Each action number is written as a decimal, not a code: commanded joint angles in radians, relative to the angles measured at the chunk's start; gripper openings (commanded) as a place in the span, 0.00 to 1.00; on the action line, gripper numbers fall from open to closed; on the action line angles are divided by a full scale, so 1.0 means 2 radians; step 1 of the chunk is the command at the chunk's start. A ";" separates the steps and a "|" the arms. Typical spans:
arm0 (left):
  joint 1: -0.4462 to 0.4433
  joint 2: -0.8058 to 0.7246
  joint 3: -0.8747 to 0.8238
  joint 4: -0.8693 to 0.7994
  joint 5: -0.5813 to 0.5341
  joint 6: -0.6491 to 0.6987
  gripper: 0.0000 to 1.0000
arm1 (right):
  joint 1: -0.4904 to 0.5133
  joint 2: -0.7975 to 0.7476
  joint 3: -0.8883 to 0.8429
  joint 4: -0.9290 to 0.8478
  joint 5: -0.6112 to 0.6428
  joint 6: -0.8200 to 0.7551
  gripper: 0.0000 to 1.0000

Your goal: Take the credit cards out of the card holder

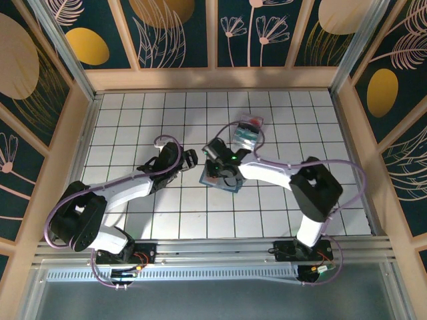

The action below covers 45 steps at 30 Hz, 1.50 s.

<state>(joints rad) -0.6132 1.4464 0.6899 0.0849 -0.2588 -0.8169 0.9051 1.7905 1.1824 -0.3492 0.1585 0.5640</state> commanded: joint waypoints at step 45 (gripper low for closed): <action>0.007 -0.089 -0.024 -0.042 -0.116 -0.040 0.99 | 0.016 0.051 -0.014 -0.017 0.034 0.011 0.05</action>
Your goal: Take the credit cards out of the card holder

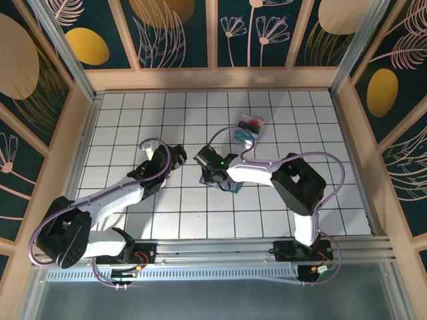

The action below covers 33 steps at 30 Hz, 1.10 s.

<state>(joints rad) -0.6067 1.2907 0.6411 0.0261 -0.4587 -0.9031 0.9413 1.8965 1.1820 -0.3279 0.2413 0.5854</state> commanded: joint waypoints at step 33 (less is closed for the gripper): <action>-0.069 0.047 0.017 0.061 0.064 0.073 0.89 | -0.057 -0.154 -0.171 0.114 -0.052 -0.023 0.30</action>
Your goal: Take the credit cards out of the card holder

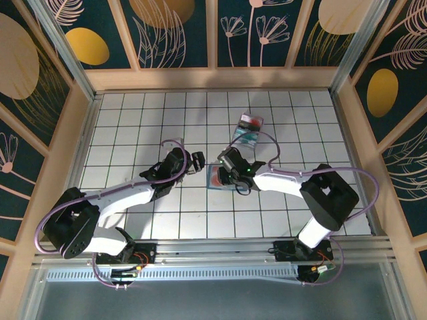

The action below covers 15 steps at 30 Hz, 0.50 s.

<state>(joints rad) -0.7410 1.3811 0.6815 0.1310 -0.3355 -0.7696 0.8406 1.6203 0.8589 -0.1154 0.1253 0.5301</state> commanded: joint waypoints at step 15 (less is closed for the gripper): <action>-0.022 0.044 0.026 0.010 0.029 0.037 0.76 | -0.016 -0.060 -0.053 0.005 0.006 0.027 0.30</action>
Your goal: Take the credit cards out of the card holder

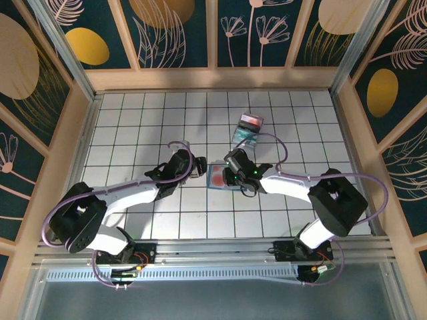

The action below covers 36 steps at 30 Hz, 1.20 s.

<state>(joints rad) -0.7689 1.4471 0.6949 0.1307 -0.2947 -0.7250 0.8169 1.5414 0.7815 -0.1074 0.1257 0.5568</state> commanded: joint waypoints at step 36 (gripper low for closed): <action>-0.116 0.228 0.192 -0.025 0.084 0.099 0.57 | -0.117 -0.235 -0.077 -0.097 0.064 0.039 0.27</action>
<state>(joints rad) -0.9897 1.8729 1.0431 0.1177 -0.1486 -0.5575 0.5896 1.1023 0.6102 -0.2573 0.2138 0.6312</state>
